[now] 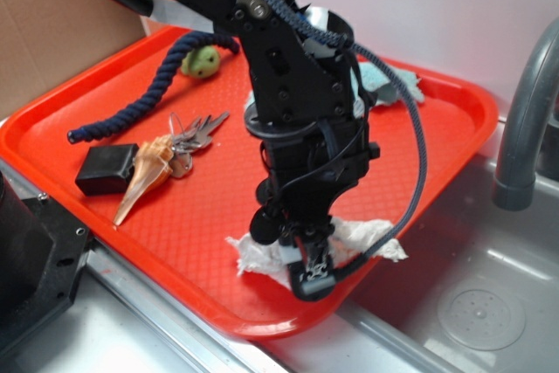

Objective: Grab the white paper.

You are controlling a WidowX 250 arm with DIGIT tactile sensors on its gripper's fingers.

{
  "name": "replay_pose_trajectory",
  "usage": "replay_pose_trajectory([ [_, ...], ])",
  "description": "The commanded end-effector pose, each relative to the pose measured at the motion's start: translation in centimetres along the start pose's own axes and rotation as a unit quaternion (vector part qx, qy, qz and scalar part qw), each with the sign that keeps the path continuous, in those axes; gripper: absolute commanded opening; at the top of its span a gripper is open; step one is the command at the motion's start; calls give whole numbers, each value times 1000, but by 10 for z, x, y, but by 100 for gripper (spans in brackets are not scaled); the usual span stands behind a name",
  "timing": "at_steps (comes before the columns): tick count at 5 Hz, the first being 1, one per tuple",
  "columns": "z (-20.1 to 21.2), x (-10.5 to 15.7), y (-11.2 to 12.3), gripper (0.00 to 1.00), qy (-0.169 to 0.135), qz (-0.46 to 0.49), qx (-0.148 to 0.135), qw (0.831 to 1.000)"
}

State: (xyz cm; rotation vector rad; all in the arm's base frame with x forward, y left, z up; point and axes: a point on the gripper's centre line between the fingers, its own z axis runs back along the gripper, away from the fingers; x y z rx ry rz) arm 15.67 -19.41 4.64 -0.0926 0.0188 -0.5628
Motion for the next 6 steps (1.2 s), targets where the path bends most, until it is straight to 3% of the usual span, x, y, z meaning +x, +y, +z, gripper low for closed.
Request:
replay_pose_trajectory([
  [1,113,-40,31,0,-22,171,44,984],
  [2,139,-62,56,0,-4,246,52,968],
  [3,169,-80,74,0,-6,311,62,949],
  [4,186,-87,86,0,-31,337,79,938],
  [6,195,-87,128,0,-46,344,126,929],
])
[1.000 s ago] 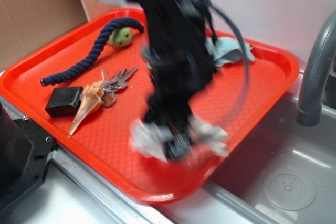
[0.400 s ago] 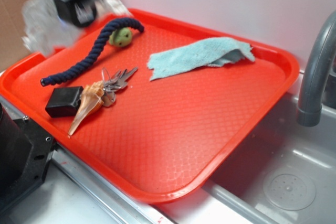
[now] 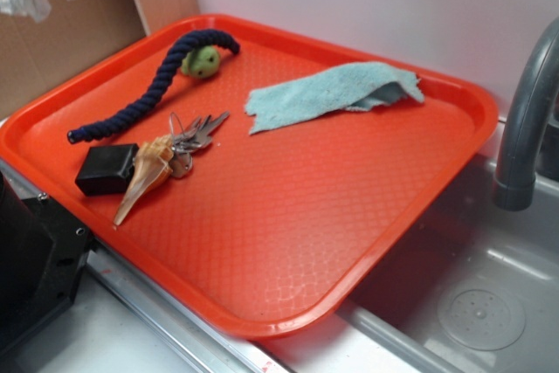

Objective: Grab the white paper.

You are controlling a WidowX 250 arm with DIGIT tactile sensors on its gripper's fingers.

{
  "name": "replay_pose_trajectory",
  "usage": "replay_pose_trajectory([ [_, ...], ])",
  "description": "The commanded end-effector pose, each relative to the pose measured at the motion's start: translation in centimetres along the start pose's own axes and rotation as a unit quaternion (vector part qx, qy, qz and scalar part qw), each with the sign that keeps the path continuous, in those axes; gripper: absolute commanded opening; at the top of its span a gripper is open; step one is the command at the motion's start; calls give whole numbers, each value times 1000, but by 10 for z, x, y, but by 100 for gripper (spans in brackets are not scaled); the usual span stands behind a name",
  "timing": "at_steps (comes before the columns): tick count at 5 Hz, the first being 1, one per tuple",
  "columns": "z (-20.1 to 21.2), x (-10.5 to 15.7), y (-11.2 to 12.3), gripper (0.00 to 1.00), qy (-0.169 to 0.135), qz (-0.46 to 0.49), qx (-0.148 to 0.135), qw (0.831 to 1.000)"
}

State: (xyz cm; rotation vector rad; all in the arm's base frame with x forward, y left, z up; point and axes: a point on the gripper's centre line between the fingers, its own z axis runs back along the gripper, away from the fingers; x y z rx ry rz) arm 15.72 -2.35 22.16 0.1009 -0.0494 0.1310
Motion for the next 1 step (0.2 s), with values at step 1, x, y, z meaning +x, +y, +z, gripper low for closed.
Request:
replay_pose_trajectory([
  [1,1,10,-2,0,-30,1,13,999],
])
